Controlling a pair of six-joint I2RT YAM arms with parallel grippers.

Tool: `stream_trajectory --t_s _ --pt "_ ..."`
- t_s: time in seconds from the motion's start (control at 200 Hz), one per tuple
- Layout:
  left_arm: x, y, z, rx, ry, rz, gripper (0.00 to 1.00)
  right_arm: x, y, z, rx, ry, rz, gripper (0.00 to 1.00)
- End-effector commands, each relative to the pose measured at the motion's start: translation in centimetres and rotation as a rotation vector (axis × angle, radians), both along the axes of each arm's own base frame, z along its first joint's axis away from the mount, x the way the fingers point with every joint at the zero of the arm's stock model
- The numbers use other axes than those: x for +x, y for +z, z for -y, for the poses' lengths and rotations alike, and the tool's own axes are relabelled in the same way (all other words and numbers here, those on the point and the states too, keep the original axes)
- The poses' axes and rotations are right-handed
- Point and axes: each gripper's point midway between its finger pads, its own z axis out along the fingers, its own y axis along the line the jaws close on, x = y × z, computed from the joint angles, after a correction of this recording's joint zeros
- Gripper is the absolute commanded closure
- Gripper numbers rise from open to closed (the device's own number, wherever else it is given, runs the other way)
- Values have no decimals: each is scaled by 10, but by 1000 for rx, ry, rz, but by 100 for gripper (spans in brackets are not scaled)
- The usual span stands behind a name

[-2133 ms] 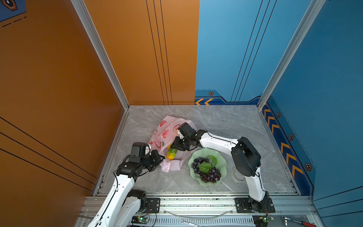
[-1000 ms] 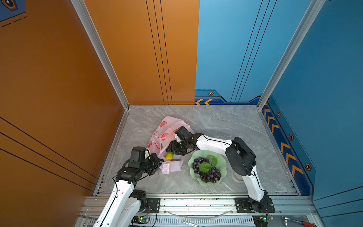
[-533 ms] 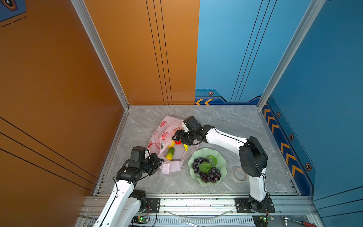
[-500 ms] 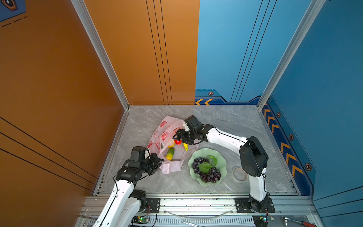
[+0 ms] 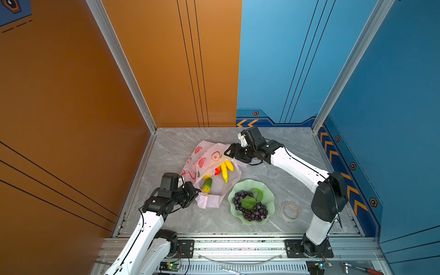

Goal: Place the fruits into the plastic bag
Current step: Pick up the fruit from the plate.

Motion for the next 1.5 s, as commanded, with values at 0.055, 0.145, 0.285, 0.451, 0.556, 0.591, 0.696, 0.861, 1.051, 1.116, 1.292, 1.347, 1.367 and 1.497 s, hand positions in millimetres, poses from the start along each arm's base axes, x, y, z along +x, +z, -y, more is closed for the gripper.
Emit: stream_trajectory --t_s 0.055,0.145,0.285,0.451,0.556,0.591,0.696,0.861,1.051,1.116,1.292,1.347,1.367,1.497 --pt "12 20 3 17 -15 67 100 -47 10 52 -193 33 -25 21" --pt "14 22 6 15 -26 71 100 -68 15 82 -275 29 -46 0" --pt "16 23 10 8 -46 75 100 -103 18 120 -360 27 -86 0" --pt "19 24 15 7 -73 75 100 -141 10 148 -426 33 -141 0" --pt "21 27 17 7 -86 78 100 -165 -3 158 -453 41 -180 0" --pt "21 27 18 8 -92 80 100 -173 -8 159 -464 49 -193 0" --pt "22 28 18 7 -96 82 100 -197 -27 161 -497 80 -229 0" --pt "19 24 18 11 -95 77 100 -218 -55 155 -480 104 -276 0" --pt "16 23 17 11 -83 80 100 -231 -84 146 -458 127 -337 0" --pt "16 22 16 10 -78 78 100 -232 -91 145 -467 136 -341 1" --pt "14 21 15 11 -70 76 100 -222 -98 137 -473 145 -318 3" --pt "14 19 15 13 -68 73 100 -219 -102 132 -469 153 -322 4" --pt "14 19 15 13 -68 71 100 -219 -104 130 -469 157 -327 5" --pt "14 18 15 15 -66 69 100 -214 -114 121 -476 181 -339 6"
